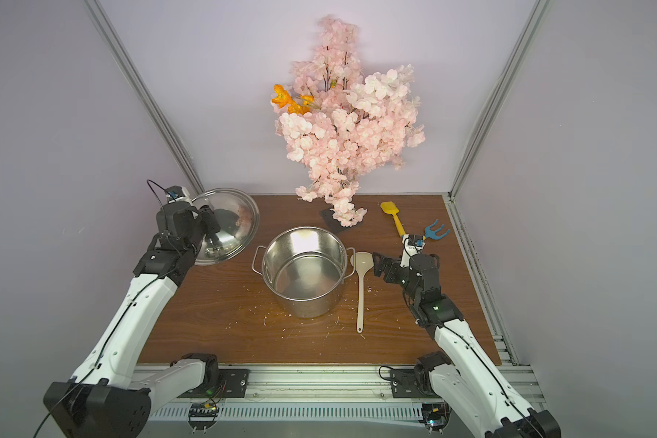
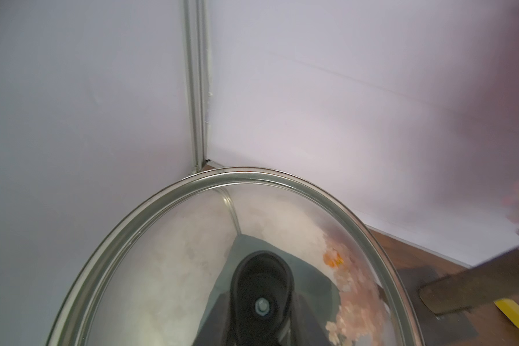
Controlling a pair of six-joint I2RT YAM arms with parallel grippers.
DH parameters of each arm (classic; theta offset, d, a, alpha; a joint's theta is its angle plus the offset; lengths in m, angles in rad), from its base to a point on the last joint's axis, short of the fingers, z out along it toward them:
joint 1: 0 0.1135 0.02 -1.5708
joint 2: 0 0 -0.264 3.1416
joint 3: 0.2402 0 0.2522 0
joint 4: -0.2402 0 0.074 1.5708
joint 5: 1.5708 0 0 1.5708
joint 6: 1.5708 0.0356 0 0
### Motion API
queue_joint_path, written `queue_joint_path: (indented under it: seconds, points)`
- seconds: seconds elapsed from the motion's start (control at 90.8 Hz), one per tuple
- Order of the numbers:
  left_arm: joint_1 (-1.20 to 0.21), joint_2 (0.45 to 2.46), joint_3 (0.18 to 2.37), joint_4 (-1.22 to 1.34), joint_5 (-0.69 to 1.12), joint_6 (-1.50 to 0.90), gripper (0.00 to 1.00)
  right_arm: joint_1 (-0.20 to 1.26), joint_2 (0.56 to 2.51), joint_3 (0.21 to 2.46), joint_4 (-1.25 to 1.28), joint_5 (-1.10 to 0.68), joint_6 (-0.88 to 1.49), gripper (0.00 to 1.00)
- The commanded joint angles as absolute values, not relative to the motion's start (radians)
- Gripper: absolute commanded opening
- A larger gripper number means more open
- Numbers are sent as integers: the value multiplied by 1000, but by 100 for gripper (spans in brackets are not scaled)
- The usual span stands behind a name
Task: Stir the soup with a spoon
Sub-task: Place the lid at the center of the board.
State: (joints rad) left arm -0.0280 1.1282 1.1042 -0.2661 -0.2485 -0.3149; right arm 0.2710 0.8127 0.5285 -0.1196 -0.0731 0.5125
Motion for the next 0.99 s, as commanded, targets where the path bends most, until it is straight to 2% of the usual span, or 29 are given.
queue_joint_path:
  seconds: [0.0,0.374,0.683,0.903,0.98]
  points:
    - [-5,1182,1072,-166,-277,-329,31,278,816,508,-117,-77,510,99]
    - [10,1423,949,16,-394,-379,31,279,807,413,-87,-104,564,98]
    - [21,1598,899,64,-390,-442,32,286,811,367,-85,-143,597,94]
    - [22,1675,888,39,-398,-485,38,301,816,330,-87,-157,633,90]
    - [21,1679,895,13,-403,-497,43,313,830,324,-84,-161,643,89]
